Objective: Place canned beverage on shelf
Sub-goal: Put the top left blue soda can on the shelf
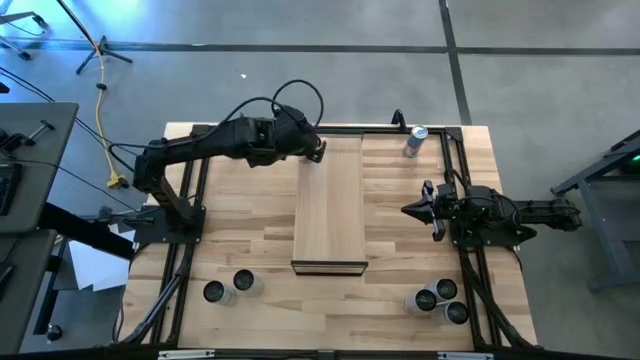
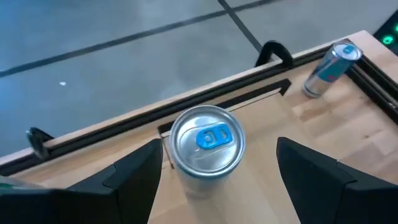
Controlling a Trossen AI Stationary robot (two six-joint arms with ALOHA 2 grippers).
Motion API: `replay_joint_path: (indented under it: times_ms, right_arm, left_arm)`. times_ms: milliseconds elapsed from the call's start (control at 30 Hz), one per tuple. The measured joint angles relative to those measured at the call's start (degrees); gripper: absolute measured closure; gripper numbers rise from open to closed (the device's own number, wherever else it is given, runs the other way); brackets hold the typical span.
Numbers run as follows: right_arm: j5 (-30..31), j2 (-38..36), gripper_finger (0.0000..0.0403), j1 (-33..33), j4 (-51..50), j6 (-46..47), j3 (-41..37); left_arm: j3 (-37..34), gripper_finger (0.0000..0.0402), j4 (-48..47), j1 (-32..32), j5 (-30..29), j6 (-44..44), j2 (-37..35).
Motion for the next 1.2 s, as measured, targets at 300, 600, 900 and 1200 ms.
replay_joint_path:
  times_ms: [300,600,900,1200]
  right_arm:
    - [0.0,0.0,0.0402,0.0,0.0,0.0,0.0]
    - [0.0,0.0,0.0402,0.0,0.0,0.0,0.0]
    - [0.0,0.0,0.0402,0.0,0.0,0.0,0.0]
    - [0.0,0.0,0.0402,0.0,0.0,0.0,0.0]
  left_arm:
    - [-5.0,0.0117,0.7,-1.7,0.1,-4.6,0.4]
    - [-9.3,0.0117,6.2,-1.1,-3.3,-4.6,0.6]
    - [-11.7,0.0117,12.3,0.7,-4.0,-3.1,0.6]
    - [-12.6,0.0117,15.6,3.0,-1.8,2.7,0.6]
